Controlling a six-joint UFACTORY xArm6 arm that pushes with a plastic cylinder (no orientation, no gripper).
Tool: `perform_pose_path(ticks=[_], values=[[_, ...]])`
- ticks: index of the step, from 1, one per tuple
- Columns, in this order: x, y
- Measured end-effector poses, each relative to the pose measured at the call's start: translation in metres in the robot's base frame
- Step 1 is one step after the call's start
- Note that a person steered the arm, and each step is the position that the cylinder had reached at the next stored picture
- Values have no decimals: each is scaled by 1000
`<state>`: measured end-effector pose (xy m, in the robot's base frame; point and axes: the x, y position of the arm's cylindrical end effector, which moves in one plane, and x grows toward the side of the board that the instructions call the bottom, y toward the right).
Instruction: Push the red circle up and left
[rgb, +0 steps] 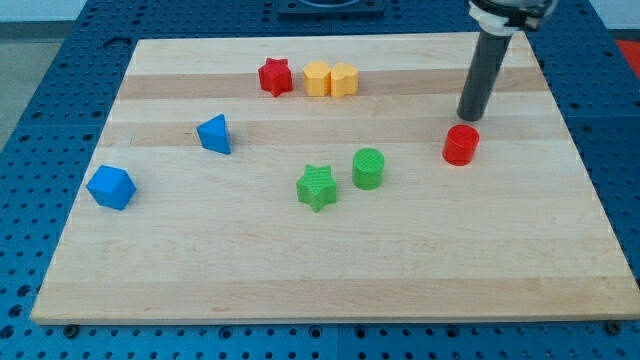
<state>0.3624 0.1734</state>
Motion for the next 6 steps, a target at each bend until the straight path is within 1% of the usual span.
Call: perform_pose_path(ticks=[2,3,4,5,6], values=[[92,50],[102,9],[65,-21],[9,-21],[-36,-21]])
